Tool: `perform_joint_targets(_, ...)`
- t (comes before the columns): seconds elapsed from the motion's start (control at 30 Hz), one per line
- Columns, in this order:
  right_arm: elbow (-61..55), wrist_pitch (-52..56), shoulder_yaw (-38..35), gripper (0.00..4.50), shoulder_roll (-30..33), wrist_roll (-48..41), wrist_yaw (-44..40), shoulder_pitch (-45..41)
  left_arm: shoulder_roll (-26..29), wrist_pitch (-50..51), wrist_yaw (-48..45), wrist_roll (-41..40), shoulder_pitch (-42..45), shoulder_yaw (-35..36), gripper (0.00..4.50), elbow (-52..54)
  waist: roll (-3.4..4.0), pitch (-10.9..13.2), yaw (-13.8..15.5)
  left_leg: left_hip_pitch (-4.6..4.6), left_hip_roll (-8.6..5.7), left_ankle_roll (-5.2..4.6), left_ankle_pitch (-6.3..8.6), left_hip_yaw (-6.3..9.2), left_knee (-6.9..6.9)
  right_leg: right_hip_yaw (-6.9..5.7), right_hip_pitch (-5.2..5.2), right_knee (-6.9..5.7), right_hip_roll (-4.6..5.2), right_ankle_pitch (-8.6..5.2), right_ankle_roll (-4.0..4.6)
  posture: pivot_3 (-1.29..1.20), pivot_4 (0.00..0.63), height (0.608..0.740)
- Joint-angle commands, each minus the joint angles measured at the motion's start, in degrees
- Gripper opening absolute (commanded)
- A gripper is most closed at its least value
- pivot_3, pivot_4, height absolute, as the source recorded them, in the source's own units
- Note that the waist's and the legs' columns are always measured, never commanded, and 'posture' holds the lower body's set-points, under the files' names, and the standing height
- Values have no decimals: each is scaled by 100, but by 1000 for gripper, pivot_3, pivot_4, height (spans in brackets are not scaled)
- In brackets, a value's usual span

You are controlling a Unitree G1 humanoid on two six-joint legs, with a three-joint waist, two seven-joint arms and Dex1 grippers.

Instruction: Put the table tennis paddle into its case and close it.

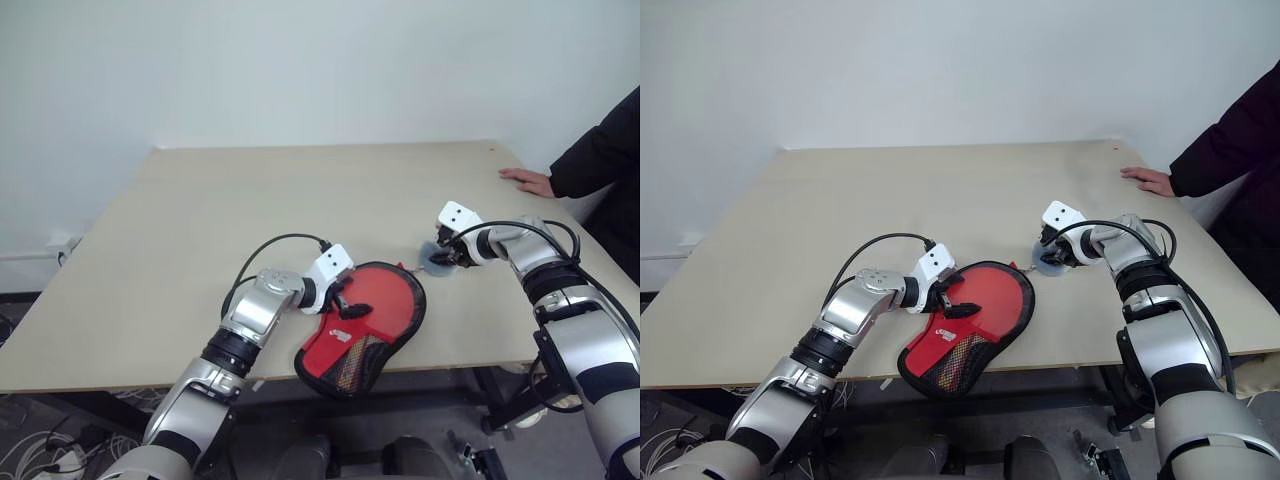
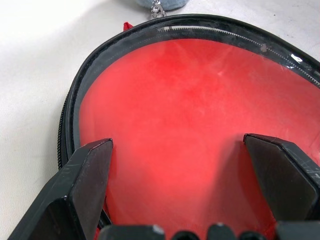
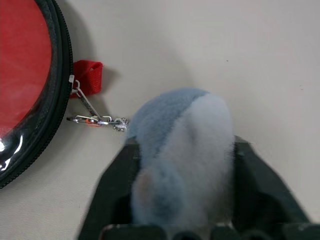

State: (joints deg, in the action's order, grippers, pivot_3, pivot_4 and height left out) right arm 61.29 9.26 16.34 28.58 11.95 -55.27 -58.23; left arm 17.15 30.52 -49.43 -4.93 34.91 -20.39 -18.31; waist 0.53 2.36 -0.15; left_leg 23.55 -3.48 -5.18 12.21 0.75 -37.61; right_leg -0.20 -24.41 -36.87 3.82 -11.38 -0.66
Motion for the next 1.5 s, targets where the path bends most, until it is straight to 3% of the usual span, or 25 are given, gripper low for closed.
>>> perform_joint_targets(0.03,-177,-97,-46,1013,136,43,-98,-48,38,-17,3,147,118,-25,4500,-95,0,0,0,0,0,0,0,0,0,0,0,0,0,0,0,0,0,721)
perform_joint_targets(0.17,-378,-209,23,432,253,129,-166,51,35,-25,-17,151,121,-40,4500,-106,0,0,0,0,0,0,0,0,0,0,0,-1,0,0,0,0,0,721)
perform_joint_targets(0.97,-3226,-18,26,432,1488,-18,-1522,1479,-13,-31,-126,193,117,-168,4500,-136,0,0,47,6,2,-2,1,2,-16,-10,4,2,7,-15,-24,0,0,721)
perform_joint_targets(1.3,-3995,-6,-100,432,2102,-345,-2090,1991,4,-47,-163,231,118,-173,4500,-154,-1,1,53,9,3,-8,5,7,-26,-4,8,7,15,-22,-33,0,0,721)
perform_joint_targets(1.5,-5013,83,-198,432,2532,-881,-2793,2456,-22,-68,-174,244,150,-174,4500,-203,-2,2,108,12,3,-12,8,8,-27,-7,9,10,20,-26,-41,0,0,721)
